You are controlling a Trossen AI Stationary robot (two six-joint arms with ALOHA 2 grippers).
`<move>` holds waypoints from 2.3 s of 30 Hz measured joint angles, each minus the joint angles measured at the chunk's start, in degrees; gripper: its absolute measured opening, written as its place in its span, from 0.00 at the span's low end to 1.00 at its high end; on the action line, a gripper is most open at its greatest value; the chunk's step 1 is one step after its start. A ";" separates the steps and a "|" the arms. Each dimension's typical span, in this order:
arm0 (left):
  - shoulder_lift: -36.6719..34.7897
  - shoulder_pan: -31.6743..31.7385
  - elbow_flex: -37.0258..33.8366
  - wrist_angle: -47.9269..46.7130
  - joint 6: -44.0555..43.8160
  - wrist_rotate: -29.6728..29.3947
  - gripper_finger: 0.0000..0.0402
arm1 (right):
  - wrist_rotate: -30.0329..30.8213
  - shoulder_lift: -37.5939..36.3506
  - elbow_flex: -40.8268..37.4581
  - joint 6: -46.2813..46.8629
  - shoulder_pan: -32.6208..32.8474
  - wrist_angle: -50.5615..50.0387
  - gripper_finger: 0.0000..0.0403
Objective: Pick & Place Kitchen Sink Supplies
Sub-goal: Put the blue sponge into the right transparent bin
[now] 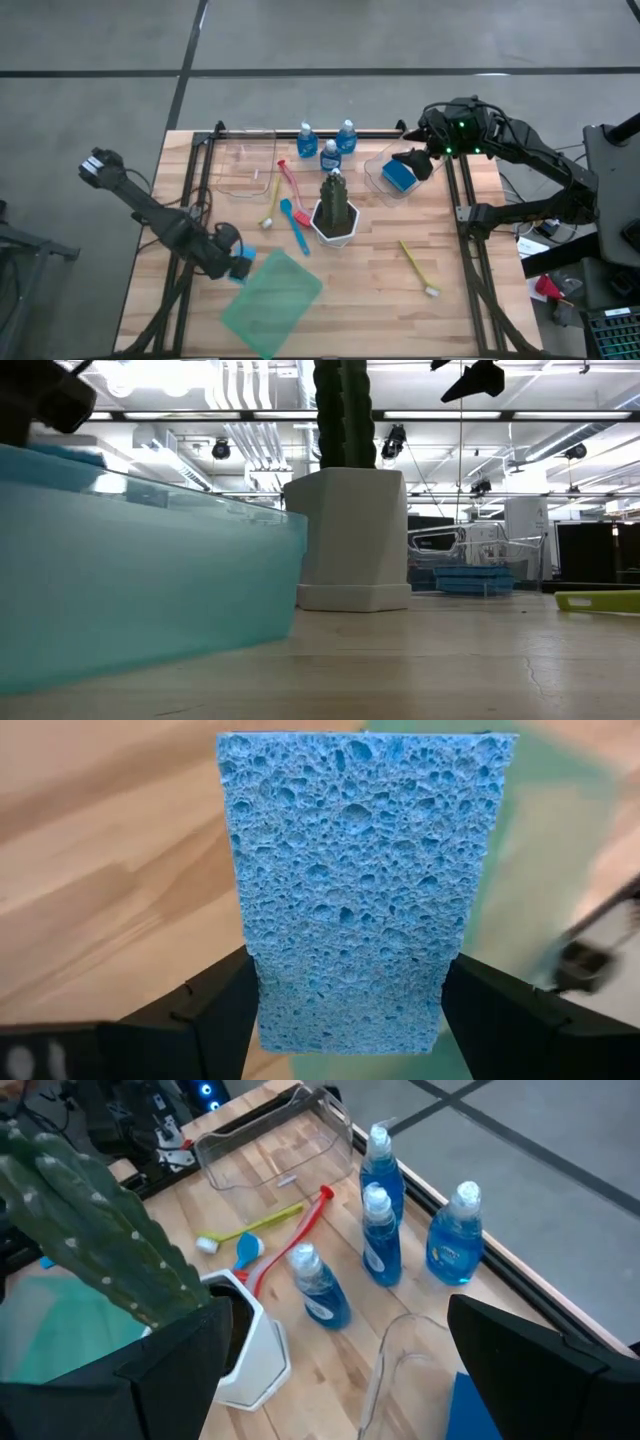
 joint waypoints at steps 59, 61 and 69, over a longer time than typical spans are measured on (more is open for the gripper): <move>5.15 1.22 21.57 53.71 63.58 -36.09 0.70 | -0.61 18.02 2.28 31.43 31.68 55.78 0.91; 5.95 1.21 22.06 53.70 62.77 -34.10 0.70 | -0.57 20.46 4.28 31.06 32.45 55.87 0.91; 7.99 1.09 22.08 53.33 60.07 -33.15 0.70 | 1.20 28.61 13.26 27.82 34.77 52.97 0.91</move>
